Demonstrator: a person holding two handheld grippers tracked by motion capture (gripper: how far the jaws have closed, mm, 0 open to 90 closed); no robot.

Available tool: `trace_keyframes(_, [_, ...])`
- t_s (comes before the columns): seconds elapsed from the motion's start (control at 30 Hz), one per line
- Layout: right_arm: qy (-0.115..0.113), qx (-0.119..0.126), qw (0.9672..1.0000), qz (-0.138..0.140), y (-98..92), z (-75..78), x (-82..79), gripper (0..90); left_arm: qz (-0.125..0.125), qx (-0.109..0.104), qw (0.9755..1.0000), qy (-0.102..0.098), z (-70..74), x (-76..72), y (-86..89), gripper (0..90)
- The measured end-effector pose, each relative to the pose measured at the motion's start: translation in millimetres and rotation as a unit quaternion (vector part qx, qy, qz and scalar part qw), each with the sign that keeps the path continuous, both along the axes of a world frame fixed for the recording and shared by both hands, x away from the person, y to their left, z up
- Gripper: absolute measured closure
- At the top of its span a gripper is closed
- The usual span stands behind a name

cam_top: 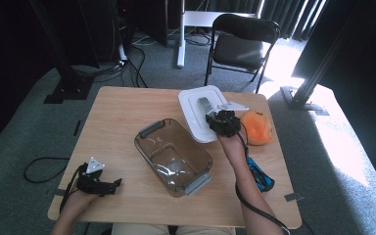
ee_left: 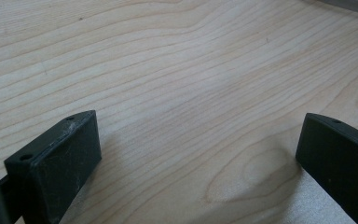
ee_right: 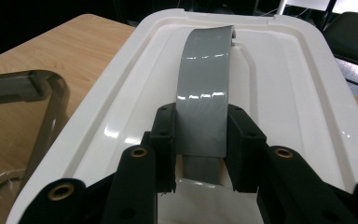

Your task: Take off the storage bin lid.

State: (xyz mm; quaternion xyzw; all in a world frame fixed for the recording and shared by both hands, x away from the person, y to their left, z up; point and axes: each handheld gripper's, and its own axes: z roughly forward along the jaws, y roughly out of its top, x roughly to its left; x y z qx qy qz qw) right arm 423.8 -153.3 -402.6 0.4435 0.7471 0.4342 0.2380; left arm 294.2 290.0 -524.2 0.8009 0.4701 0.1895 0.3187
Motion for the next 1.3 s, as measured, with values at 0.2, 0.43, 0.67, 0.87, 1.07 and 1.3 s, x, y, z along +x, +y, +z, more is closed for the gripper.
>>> trace_keyframes(0.2, [0.009, 0.003, 0.9999, -0.009, -2.0, -4.4, 11.5, 67.4, 0.000, 0.000, 1.0000, 0.000, 0.1, 0.0, 0.1, 0.5])
trace_keyframes(0.43, [0.022, 0.004, 0.9995, -0.022, 2.6, -19.0, 25.5, 67.4, 0.000, 0.000, 1.0000, 0.000, 0.1, 0.0, 0.2, 0.5])
trace_keyframes(0.67, [0.040, 0.009, 0.9987, -0.032, 5.1, -37.5, 34.1, 67.4, -0.001, -0.001, 1.0000, 0.000, 0.1, 0.0, 0.4, 0.5])
trace_keyframes(0.87, [0.048, 0.007, 0.9981, -0.037, 8.1, -49.0, 38.1, 67.4, 0.000, 0.002, 1.0000, 0.000, 0.0, 0.0, -0.3, 0.5])
trace_keyframes(1.07, [0.061, 0.004, 0.9974, -0.038, 12.1, -61.9, 41.7, 67.4, -0.001, 0.003, 1.0000, 0.000, 0.0, 0.0, -0.3, 0.5])
trace_keyframes(1.3, [0.074, 0.007, 0.9964, -0.039, 13.0, -74.7, 42.0, 67.4, -0.001, 0.005, 1.0000, -0.001, 0.0, 0.0, -0.6, 0.5])
